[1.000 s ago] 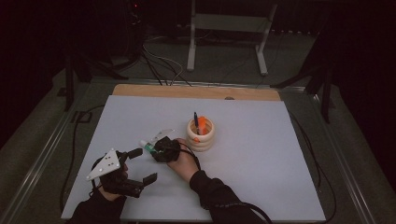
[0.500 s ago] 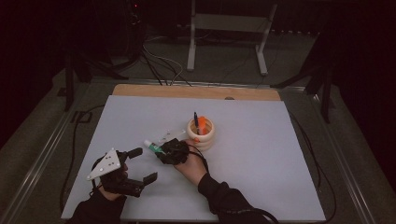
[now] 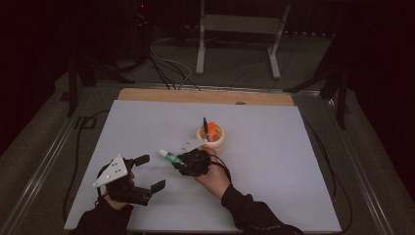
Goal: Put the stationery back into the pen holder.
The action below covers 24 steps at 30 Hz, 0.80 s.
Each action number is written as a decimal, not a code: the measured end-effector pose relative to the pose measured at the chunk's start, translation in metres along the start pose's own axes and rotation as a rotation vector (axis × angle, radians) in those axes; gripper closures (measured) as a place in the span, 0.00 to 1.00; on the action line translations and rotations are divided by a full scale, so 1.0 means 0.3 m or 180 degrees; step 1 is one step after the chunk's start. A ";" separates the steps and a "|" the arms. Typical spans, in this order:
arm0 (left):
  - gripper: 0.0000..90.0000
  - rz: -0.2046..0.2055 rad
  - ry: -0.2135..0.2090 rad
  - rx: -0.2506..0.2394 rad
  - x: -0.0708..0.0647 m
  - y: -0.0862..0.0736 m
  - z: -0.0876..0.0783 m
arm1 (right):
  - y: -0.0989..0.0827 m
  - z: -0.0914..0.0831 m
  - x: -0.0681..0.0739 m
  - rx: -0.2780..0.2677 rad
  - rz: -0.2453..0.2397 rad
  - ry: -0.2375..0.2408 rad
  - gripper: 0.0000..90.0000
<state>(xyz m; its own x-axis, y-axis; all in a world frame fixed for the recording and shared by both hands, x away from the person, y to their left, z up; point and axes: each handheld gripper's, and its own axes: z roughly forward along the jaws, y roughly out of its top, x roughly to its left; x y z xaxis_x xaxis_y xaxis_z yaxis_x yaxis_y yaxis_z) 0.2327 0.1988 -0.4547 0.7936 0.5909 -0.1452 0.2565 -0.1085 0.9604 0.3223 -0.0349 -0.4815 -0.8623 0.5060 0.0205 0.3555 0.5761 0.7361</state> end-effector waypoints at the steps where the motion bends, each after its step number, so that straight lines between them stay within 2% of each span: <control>1: 0.01 0.0002 0.0012 0.0002 0.000 0.000 0.001 | -0.007 -0.010 0.000 0.0003 0.0004 0.0009 0.73; 10: 0.00 -0.0021 -0.0045 0.0110 -0.005 -0.004 0.021 | -0.053 -0.092 -0.002 -0.0018 -0.0014 0.0011 0.73; 24: 0.00 -0.0048 -0.0012 0.0173 -0.010 -0.010 0.059 | -0.142 -0.201 -0.021 -0.0087 0.0065 -0.0069 0.73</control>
<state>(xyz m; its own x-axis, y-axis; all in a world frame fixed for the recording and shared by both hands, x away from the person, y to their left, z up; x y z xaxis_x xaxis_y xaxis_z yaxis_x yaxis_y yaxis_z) 0.2393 0.1831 -0.4612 0.7914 0.5899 -0.1606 0.2980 -0.1428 0.9438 0.2907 -0.1014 -0.4723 -0.8468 0.5314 0.0211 0.3627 0.5479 0.7538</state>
